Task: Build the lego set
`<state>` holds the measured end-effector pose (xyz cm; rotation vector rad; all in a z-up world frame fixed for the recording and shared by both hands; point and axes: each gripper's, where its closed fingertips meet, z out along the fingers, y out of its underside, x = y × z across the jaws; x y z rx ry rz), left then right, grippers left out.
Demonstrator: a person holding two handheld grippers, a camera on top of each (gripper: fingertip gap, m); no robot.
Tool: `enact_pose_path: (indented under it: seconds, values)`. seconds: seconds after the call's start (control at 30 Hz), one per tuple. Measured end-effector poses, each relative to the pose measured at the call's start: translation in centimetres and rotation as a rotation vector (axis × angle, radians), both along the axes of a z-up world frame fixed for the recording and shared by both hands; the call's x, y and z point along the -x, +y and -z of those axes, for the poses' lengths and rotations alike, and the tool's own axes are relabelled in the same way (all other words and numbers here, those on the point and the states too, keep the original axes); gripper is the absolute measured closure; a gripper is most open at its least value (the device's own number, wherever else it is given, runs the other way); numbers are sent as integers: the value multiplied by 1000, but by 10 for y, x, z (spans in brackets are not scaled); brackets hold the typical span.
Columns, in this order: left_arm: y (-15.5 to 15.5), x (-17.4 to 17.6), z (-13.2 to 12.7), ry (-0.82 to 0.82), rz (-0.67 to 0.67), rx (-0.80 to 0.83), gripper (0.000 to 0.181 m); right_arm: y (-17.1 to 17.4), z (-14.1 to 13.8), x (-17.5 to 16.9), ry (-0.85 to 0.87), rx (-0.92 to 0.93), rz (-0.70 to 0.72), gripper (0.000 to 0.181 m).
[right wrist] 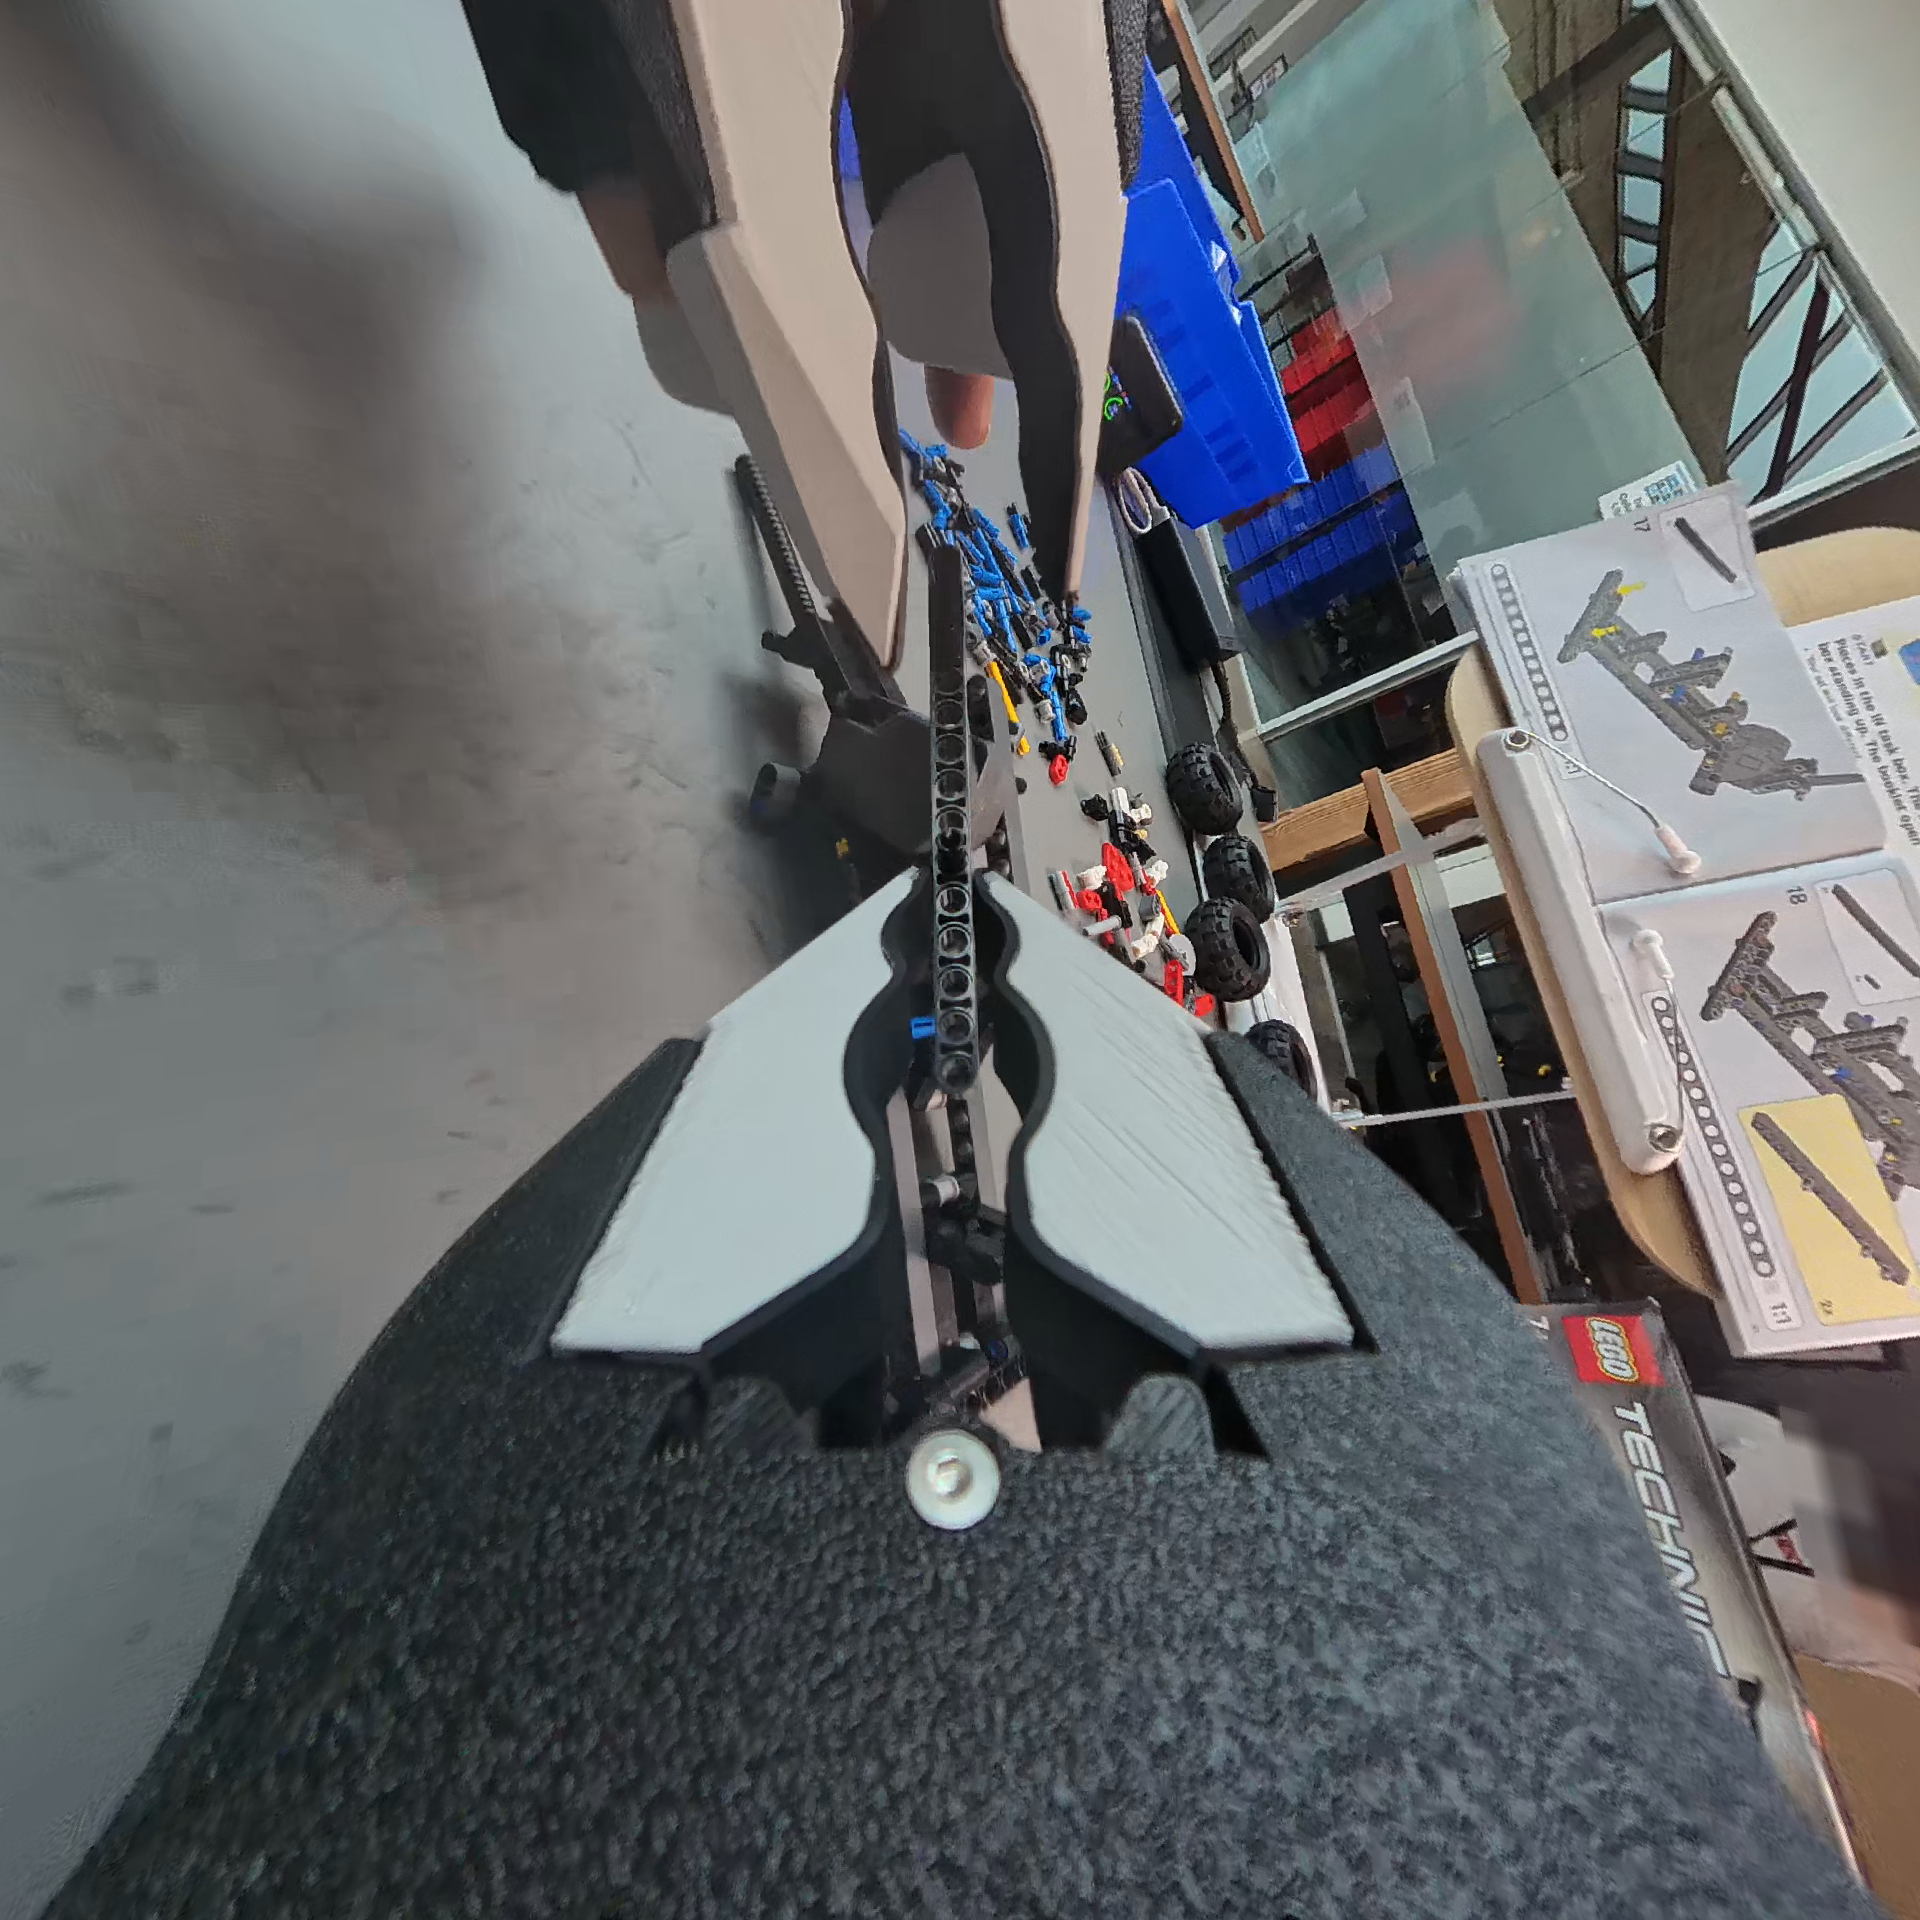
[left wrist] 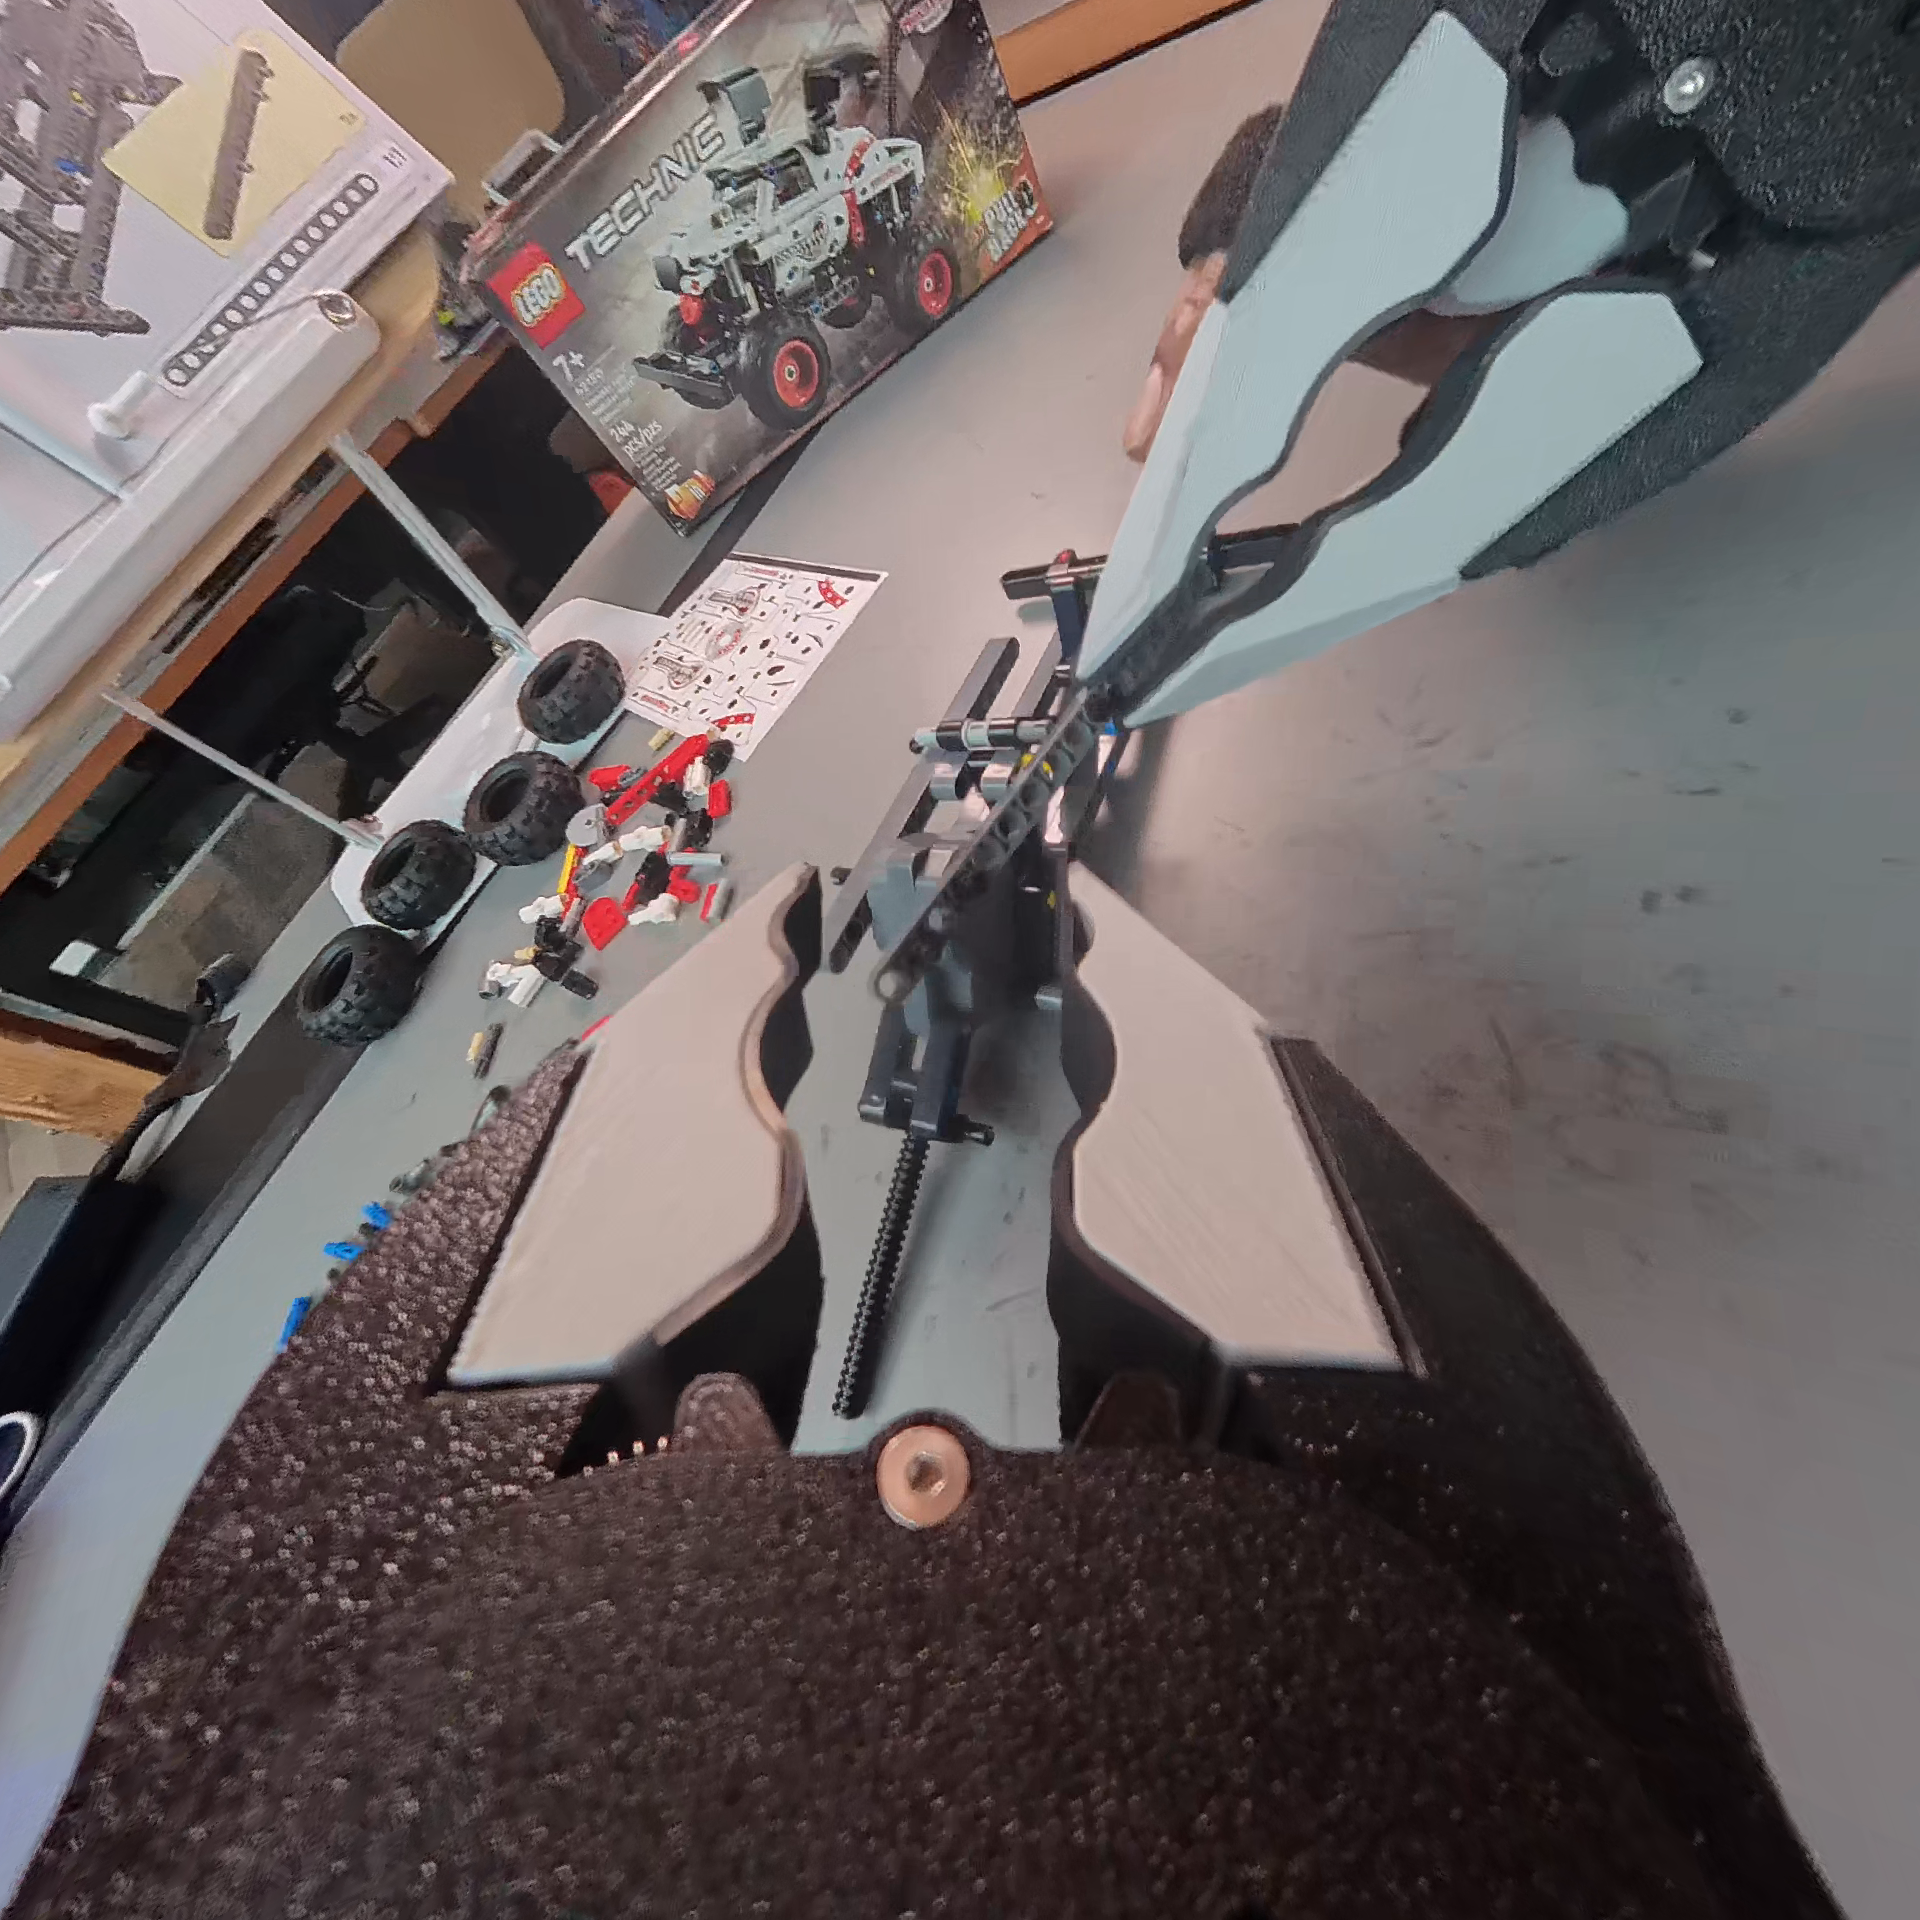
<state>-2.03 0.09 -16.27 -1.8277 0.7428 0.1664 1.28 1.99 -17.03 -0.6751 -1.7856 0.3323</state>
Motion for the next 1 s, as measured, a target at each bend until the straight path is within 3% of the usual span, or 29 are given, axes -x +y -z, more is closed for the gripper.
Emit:
enact_pose_path:
  seconds: [0.17,0.43,1.0]
  values:
    - [-4,7,23,24,62,94,145,10,6,-5,-5,-82,-65,174]
    - [3,-4,26,146,99,31,169,11,9,-7,-3,-205,-124,174]
    - [8,-5,34,424,74,-61,172,18,16,2,-15,-265,-41,175]
